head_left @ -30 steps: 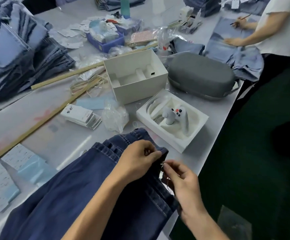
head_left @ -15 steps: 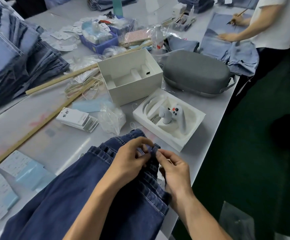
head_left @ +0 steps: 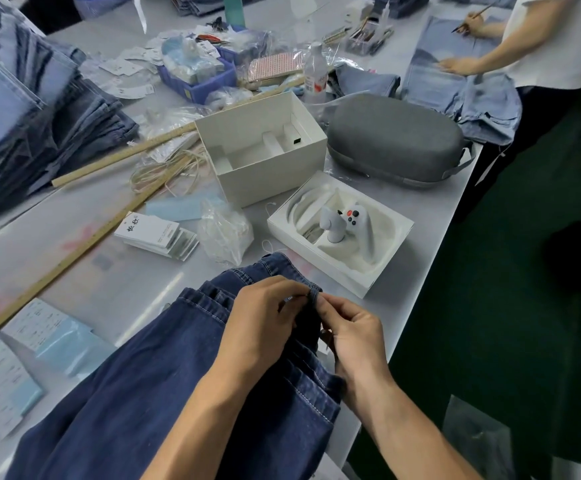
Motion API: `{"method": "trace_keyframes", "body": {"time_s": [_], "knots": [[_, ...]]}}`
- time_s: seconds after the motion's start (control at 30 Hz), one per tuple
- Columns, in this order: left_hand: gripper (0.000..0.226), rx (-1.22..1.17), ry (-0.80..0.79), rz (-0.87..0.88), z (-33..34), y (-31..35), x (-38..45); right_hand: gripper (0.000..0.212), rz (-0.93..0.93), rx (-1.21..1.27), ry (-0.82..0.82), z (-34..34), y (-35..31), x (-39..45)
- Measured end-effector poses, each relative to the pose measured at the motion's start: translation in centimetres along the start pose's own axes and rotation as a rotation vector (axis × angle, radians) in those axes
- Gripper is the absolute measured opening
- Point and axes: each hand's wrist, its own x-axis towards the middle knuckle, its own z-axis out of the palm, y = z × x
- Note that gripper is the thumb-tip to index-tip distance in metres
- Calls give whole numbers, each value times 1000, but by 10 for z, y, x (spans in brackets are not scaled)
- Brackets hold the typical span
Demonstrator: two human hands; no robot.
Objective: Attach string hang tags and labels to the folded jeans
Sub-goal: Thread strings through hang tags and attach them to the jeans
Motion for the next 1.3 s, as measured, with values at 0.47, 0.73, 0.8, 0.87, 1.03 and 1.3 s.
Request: {"method": "trace_keyframes", "body": {"time_s": [0.47,0.73,0.8,0.87,1.03,1.3], "knots": [[16,-1075,316,-285,-53,7,5,31,-785,-928,-248,-45,-21,0],[12,-1108,352,-200,-76,12,12,20,-616,-627,-88,-43,-16,-2],[7,-1099,343,-197,-76,13,11,23,-609,-661,-147,-39,-12,-2],[11,-1039,328,-185,-72,16,10,26,-670,-704,-171,-34,-5,-3],[11,-783,142,-94,-55,25,3,14,-765,-689,-124,-21,-1,-3],[13,-119,19,52,-37,28,4,6,-634,-666,-153,-5,-18,2]]}}
